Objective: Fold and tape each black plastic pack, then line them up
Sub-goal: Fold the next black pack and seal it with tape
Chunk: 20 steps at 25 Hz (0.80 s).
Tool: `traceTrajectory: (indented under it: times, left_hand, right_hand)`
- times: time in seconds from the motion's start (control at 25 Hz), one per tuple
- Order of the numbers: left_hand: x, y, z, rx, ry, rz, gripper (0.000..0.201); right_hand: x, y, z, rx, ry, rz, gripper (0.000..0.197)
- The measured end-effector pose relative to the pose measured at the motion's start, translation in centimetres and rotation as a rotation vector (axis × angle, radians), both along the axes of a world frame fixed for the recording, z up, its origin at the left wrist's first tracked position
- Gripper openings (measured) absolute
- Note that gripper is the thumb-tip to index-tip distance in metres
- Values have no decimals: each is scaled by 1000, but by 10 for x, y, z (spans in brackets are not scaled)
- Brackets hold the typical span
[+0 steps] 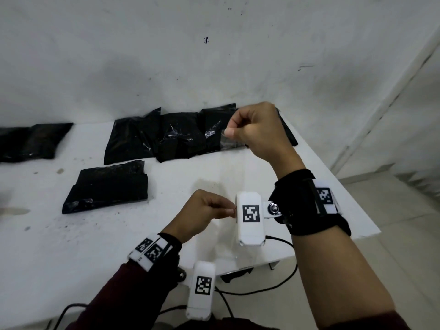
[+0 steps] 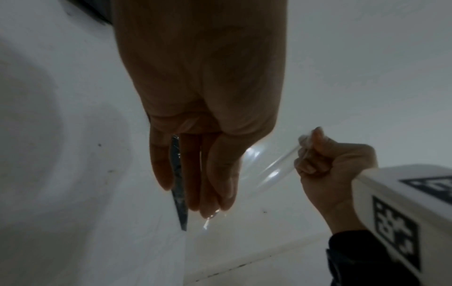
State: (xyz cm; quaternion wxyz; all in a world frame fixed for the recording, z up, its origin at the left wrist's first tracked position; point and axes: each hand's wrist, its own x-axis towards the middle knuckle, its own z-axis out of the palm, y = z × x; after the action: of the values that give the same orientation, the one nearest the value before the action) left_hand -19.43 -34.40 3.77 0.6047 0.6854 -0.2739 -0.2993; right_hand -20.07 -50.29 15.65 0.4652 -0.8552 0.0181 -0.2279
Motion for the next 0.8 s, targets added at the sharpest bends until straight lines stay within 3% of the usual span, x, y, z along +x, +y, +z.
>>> traceTrajectory:
  times: [0.28, 0.48, 0.64, 0.8]
  left_hand:
    - [-9, 7, 23, 9, -39, -36, 24]
    - [-17, 5, 25, -9, -47, -66, 26]
    - [-24, 9, 24, -44, -4, -92, 23]
    - [-28, 19, 8, -94, 78, -45, 33]
  right_hand:
    - [-6, 3, 21, 12, -12, 39, 23]
    - [-17, -1, 23, 34, -30, 55, 29]
    - [-26, 2, 25, 73, -36, 105, 32]
    - [-33, 8, 28, 117, -41, 147, 31]
